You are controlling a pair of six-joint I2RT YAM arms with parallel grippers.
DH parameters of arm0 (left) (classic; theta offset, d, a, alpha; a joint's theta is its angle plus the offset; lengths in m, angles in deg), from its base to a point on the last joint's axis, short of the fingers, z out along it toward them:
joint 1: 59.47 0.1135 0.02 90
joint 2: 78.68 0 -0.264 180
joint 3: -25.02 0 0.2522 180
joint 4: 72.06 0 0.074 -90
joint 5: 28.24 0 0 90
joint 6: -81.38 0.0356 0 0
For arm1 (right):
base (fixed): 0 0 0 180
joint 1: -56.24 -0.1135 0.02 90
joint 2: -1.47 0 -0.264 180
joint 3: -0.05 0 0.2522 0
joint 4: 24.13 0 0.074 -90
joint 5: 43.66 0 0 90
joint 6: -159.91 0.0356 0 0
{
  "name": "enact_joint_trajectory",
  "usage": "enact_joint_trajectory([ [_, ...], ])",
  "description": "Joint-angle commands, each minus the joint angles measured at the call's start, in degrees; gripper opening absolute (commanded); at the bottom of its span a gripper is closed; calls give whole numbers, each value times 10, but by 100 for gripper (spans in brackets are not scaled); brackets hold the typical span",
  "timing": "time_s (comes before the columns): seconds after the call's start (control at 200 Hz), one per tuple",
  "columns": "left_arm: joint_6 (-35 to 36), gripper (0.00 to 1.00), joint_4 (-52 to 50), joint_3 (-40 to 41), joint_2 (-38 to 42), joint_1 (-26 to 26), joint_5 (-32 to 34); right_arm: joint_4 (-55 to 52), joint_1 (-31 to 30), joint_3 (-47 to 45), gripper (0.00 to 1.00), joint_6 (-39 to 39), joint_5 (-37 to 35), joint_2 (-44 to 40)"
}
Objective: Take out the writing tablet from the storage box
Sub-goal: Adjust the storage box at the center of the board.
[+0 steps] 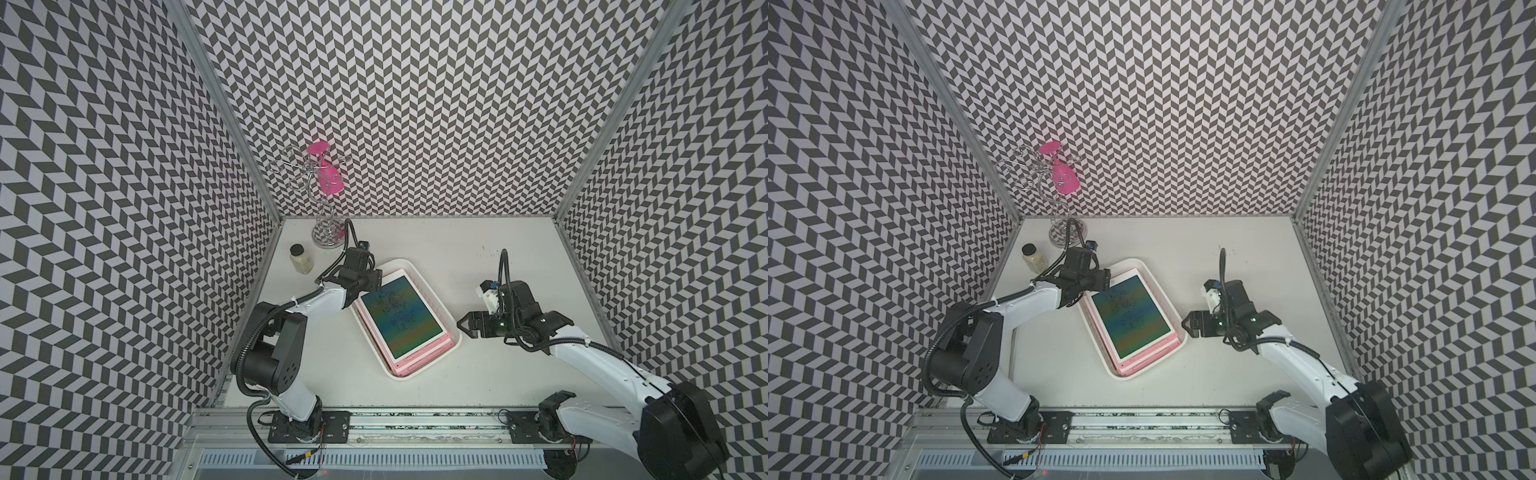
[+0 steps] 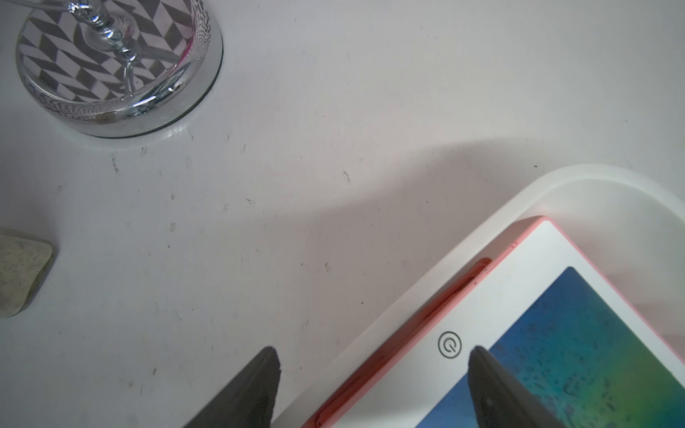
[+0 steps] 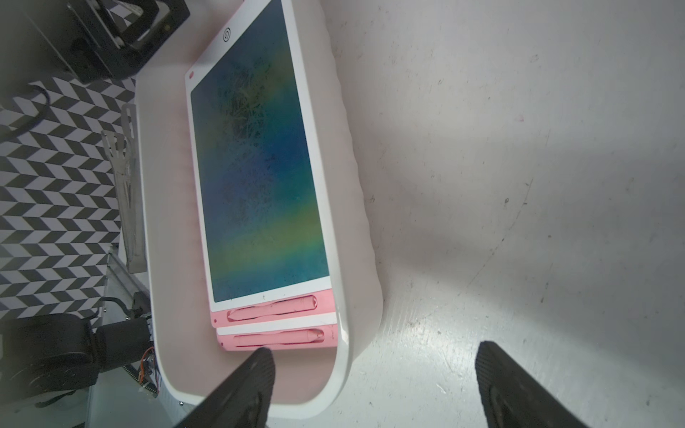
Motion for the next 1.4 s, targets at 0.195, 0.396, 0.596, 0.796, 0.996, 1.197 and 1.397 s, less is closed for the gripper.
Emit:
enact_joint_trajectory([
  [0.195,-10,65,-45,-36,-44,-2,21,49,-28,-53,81,51,39,-38],
  [0.396,-36,39,-67,-33,-72,0,15,72,-54,-61,78,84,44,-40],
  [0.596,-66,28,-68,-3,-72,13,-7,97,-63,-69,72,101,53,-21],
  [0.796,-64,31,-59,20,-54,15,-4,106,-72,-75,71,109,50,-15],
  [0.996,-45,46,-72,9,-43,6,-10,120,-79,-92,71,122,54,-14],
  [1.197,-38,49,-84,5,-45,5,9,142,-92,-89,69,136,61,6],
  [1.397,-42,49,-90,8,-53,4,4,168,-94,-78,65,141,68,55],
])
